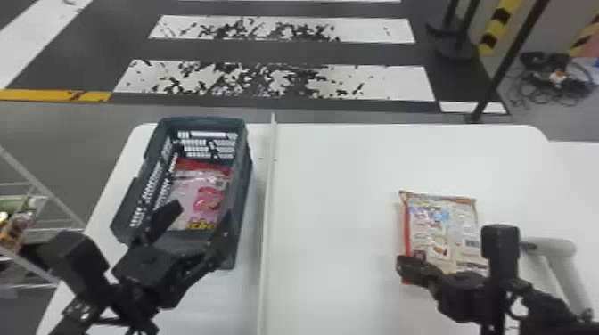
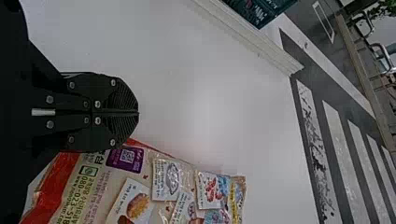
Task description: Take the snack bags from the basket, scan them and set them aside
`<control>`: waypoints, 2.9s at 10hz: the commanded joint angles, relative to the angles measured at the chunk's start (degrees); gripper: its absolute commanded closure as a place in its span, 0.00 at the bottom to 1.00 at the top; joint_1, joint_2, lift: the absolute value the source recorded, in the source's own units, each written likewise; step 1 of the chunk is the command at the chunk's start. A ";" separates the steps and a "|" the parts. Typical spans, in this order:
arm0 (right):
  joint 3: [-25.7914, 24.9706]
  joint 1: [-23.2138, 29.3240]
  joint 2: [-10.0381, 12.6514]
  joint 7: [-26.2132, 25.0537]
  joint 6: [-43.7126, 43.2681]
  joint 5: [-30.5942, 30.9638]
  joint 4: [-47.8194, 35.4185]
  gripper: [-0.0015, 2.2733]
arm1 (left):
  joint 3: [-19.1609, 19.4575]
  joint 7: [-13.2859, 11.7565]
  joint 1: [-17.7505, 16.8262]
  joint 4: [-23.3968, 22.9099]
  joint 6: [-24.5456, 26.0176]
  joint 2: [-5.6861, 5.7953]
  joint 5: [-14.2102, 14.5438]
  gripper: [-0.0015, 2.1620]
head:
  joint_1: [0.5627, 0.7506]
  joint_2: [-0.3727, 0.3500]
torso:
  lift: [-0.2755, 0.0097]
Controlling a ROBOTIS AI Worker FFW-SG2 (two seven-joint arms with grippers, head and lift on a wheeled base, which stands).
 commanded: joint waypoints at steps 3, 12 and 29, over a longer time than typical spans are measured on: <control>-1.06 0.78 -0.74 0.50 0.86 -0.45 -0.89 0.99 | 0.08 -0.01 -0.09 0.11 -0.01 0.00 0.00 0.04 | 0.70 0.52 | 0.70; -18.12 5.17 -1.09 2.78 6.31 -9.59 -13.37 0.00 | 0.35 0.34 -0.27 -0.24 0.17 -0.09 0.00 0.04 | 0.70 0.42 | 0.70; -21.02 -5.29 -10.58 9.29 -30.25 -1.15 33.74 0.24 | 2.28 -1.86 0.44 -0.86 -0.18 0.44 3.61 0.04 | 0.70 0.03 | 0.70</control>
